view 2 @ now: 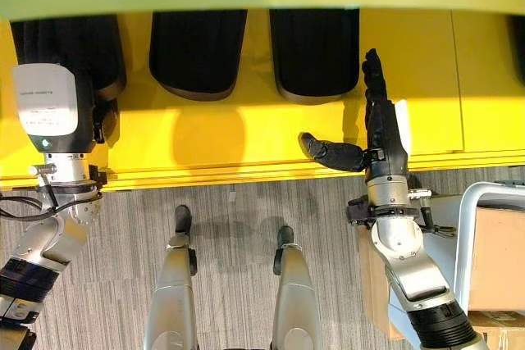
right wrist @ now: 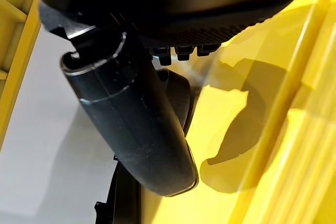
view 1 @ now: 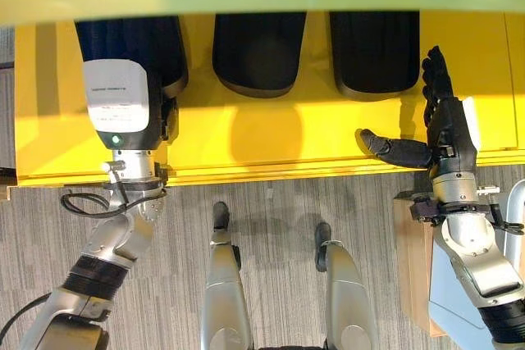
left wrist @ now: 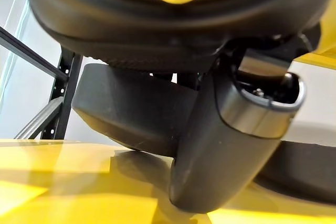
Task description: Move parts from the plastic box to the shelf.
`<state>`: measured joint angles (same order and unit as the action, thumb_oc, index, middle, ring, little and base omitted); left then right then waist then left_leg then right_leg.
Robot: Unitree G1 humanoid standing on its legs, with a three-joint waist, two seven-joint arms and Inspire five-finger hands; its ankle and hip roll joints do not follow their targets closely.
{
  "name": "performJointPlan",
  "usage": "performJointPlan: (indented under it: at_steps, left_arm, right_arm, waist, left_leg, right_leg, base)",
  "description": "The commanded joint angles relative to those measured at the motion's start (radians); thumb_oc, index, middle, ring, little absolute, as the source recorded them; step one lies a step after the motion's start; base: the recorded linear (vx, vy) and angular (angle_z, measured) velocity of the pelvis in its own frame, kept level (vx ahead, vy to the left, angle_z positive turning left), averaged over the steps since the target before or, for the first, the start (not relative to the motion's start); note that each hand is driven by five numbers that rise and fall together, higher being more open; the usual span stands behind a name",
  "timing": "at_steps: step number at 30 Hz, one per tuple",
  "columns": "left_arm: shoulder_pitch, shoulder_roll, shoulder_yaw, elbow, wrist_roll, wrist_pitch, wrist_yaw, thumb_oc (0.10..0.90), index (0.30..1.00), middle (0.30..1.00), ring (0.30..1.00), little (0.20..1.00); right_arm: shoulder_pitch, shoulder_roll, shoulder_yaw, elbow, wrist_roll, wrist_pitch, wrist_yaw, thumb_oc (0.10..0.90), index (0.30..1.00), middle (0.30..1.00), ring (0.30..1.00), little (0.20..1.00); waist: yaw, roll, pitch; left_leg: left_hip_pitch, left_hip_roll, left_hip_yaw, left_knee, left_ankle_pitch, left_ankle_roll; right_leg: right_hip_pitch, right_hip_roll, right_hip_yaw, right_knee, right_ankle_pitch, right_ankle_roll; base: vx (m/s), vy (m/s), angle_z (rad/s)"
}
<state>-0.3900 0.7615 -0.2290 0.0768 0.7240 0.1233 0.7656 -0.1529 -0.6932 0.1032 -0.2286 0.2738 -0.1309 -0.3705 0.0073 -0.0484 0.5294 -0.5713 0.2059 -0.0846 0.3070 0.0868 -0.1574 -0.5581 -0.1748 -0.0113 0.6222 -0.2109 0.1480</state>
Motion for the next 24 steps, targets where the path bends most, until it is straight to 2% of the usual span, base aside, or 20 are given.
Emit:
performJointPlan:
  at_steps: [1, 11, 18, 24]
  left_arm:
    - [0.096, -0.02, -0.066, -0.003, 0.055, -0.021, -0.046, 0.9, 1.0, 1.0, 1.0, 1.0]
    - [0.118, 0.034, 0.003, 0.024, 0.122, 0.086, 0.039, 0.9, 1.0, 1.0, 1.0, 1.0]
    - [0.125, 0.083, 0.041, 0.019, 0.14, 0.066, -0.013, 0.9, 1.0, 1.0, 1.0, 1.0]
    - [0.141, 0.139, 0.063, -0.02, 0.111, 0.016, -0.158, 0.9, 1.0, 1.0, 1.0, 1.0]
  right_arm:
    - [-0.064, 0.012, -0.116, -0.061, -0.044, -0.131, -0.032, 0.9, 1.0, 1.0, 1.0, 1.0]
    - [-0.055, 0.005, -0.114, -0.061, -0.052, -0.13, -0.019, 0.9, 1.0, 1.0, 1.0, 1.0]
    - [-0.043, -0.012, -0.129, -0.066, -0.044, -0.133, -0.003, 0.9, 1.0, 1.0, 1.0, 1.0]
    - [-0.039, -0.037, -0.156, -0.079, -0.035, -0.121, 0.03, 0.9, 1.0, 1.0, 1.0, 1.0]
  waist:
    - [-0.011, -0.031, -0.067]
    - [-0.013, -0.009, -0.074]
    - [-0.019, 0.004, -0.077]
    - [-0.032, 0.031, -0.076]
  left_leg:
    - [0.019, -0.056, 0.074, 0.044, -0.106, 0.071]
    - [0.026, -0.063, 0.078, 0.045, -0.109, 0.071]
    - [0.028, -0.063, 0.082, 0.042, -0.105, 0.069]
    - [0.033, -0.066, 0.089, 0.038, -0.102, 0.069]
  right_leg:
    - [0.043, 0.038, -0.088, -0.064, 0.02, -0.082]
    - [0.043, 0.031, -0.085, -0.059, 0.013, -0.083]
    - [0.039, 0.028, -0.084, -0.057, 0.014, -0.083]
    - [0.032, 0.026, -0.077, -0.055, 0.016, -0.083]
  base:
    - [0.0, 0.0, 0.0]
    - [0.0, 0.008, 0.0]
    - [0.0, 0.021, 0.0]
    - [0.0, 0.054, 0.0]
